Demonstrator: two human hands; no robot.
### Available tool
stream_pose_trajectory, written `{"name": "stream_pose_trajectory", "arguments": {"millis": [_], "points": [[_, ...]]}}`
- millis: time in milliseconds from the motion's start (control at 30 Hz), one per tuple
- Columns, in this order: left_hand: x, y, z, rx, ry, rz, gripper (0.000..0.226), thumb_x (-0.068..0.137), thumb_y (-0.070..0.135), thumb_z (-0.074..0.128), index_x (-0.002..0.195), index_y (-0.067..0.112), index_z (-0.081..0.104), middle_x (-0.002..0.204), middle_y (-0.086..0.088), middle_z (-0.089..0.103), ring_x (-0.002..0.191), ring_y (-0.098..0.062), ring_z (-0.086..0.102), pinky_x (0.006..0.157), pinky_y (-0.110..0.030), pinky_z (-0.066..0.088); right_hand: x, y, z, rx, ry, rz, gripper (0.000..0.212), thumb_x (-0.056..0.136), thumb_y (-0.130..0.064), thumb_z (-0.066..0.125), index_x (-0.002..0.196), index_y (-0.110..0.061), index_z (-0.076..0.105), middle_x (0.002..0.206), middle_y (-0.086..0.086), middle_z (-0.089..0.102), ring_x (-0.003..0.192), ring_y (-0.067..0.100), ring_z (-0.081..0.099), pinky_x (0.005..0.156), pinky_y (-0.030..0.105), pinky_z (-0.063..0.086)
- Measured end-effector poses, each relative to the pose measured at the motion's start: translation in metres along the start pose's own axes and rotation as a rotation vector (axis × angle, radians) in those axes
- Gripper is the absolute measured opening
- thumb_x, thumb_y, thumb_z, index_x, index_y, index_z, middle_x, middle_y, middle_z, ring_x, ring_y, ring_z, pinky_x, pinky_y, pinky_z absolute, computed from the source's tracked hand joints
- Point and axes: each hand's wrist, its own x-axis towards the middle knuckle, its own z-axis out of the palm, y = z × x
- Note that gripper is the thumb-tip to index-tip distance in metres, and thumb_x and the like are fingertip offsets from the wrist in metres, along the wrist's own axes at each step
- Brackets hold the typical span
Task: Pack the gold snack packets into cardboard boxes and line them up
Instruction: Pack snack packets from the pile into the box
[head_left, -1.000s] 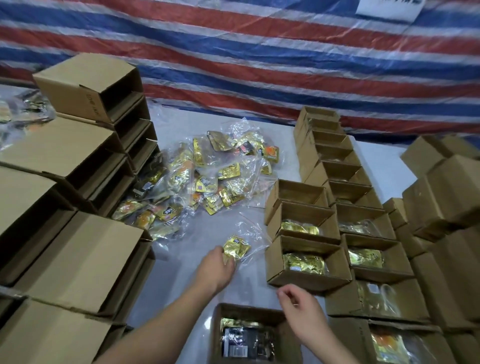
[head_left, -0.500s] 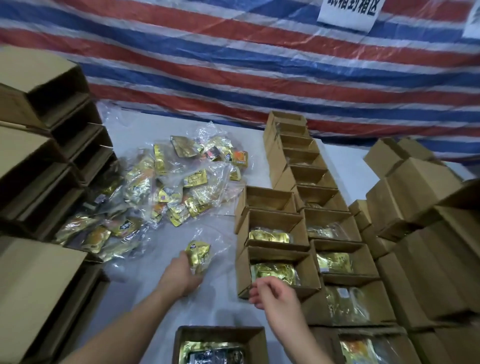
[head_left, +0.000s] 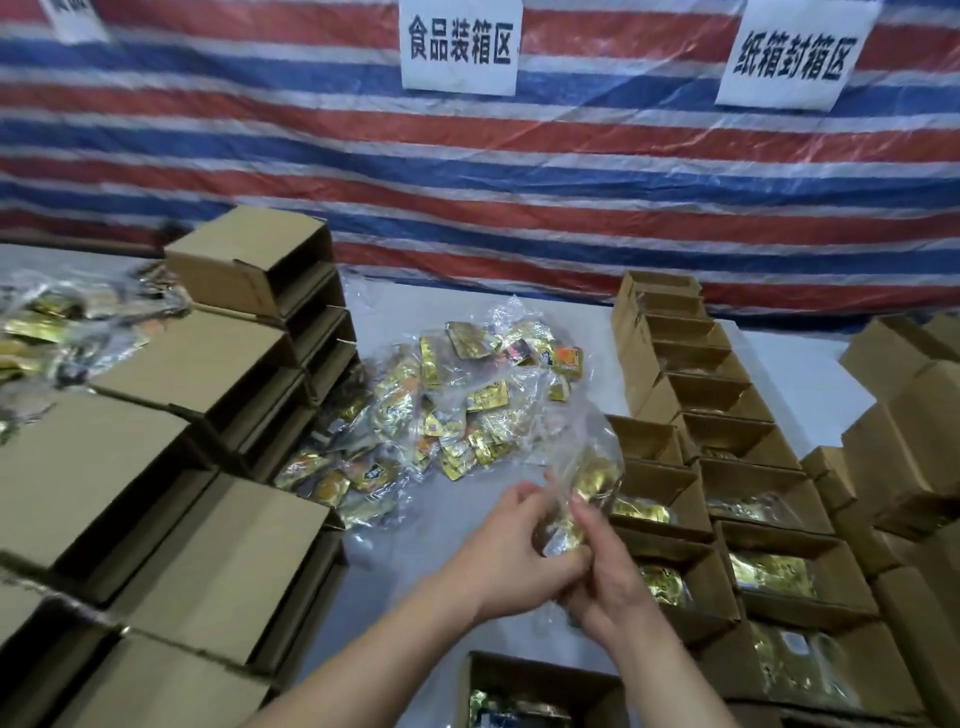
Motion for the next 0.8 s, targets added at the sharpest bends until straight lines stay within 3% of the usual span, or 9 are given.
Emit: {"name": "stream_pose_trajectory", "arguments": {"millis": [167,233,300,367,467,533,633,700,800], "points": [[-0.004,-0.003,0.012,0.052,0.009,0.044,0.067,0.077,0.074,0.051,0.134,0.038,0.047,0.123,0.013,0.038,0.104,-0.003,0.054,0.092,-0.018,0.043,-0.012,-0.010,-0.025,0.022,0.173,-0.025,0.057,0.074,-0.045,0.064,0.117,-0.007,0.068,0.103,0.016,0.071,0.085,0.029,0.070,0.072,0.039,0.056],[-0.012,-0.022,0.014,-0.020,0.041,-0.033,0.059,0.088,0.066,0.047,0.138,0.036,0.045,0.132,0.016,0.041,0.107,0.004,0.051,0.089,-0.011,0.039,-0.019,-0.015,-0.038,-0.013,0.239,-0.013,0.059,0.074,-0.049,0.062,0.115,-0.007,0.068,0.103,0.015,0.072,0.088,0.031,0.070,0.081,0.050,0.056],[-0.024,-0.051,0.016,0.036,0.044,-0.133,0.051,0.095,0.055,0.046,0.139,0.029,0.046,0.137,0.010,0.045,0.113,-0.002,0.052,0.096,-0.017,0.040,-0.027,-0.016,-0.048,-0.133,0.316,-0.043,0.058,0.075,-0.049,0.065,0.118,-0.010,0.068,0.105,0.014,0.073,0.094,0.032,0.069,0.088,0.054,0.053],[-0.037,-0.082,0.026,0.160,-0.002,-0.234,0.051,0.098,0.049,0.045,0.142,0.022,0.044,0.143,0.003,0.044,0.128,-0.011,0.046,0.107,-0.023,0.034,-0.035,-0.011,-0.056,-0.342,0.350,-0.113,0.061,0.073,-0.045,0.071,0.126,-0.018,0.062,0.108,0.001,0.074,0.102,0.023,0.069,0.085,0.043,0.056],[-0.057,-0.117,0.049,0.158,-0.138,-0.352,0.054,0.099,0.042,0.047,0.144,0.014,0.040,0.148,-0.001,0.042,0.137,-0.015,0.039,0.115,-0.026,0.026,-0.051,-0.001,-0.067,-0.826,0.143,-0.070,0.056,0.077,-0.041,0.080,0.125,-0.047,0.051,0.109,-0.031,0.065,0.105,-0.008,0.061,0.075,0.012,0.049],[-0.067,-0.134,0.060,0.011,-0.170,-0.376,0.038,0.098,0.029,0.055,0.133,0.013,0.053,0.136,-0.005,0.056,0.124,-0.014,0.053,0.109,-0.031,0.038,-0.056,0.009,-0.071,-1.009,-0.079,0.018,0.046,0.080,-0.029,0.081,0.114,-0.047,0.055,0.103,-0.035,0.064,0.098,-0.016,0.059,0.077,0.005,0.045],[-0.076,-0.141,0.068,-0.247,-0.168,-0.383,0.018,0.093,0.005,0.060,0.101,0.017,0.071,0.100,0.002,0.074,0.098,-0.011,0.064,0.089,-0.021,0.051,-0.056,0.029,-0.075,-1.271,-0.280,0.092,0.026,0.080,-0.030,0.078,0.103,-0.027,0.067,0.094,-0.013,0.068,0.087,-0.007,0.058,0.076,0.015,0.045],[-0.074,-0.134,0.068,-0.308,-0.204,-0.335,0.015,0.090,0.008,0.065,0.090,0.019,0.075,0.091,0.006,0.075,0.091,-0.008,0.067,0.084,-0.018,0.052,-0.050,0.040,-0.079,-1.453,-0.347,0.149,0.027,0.078,-0.037,0.072,0.102,-0.026,0.064,0.092,-0.006,0.067,0.084,0.003,0.061,0.079,0.027,0.049],[-0.070,-0.128,0.070,-0.304,-0.237,-0.336,0.030,0.102,0.024,0.049,0.079,0.020,0.068,0.075,0.007,0.069,0.074,-0.002,0.062,0.072,-0.015,0.048,-0.038,0.058,-0.081,-1.676,-0.403,0.265,0.030,0.073,-0.046,0.062,0.101,-0.036,0.060,0.093,-0.007,0.067,0.090,0.014,0.065,0.082,0.033,0.054]]}}
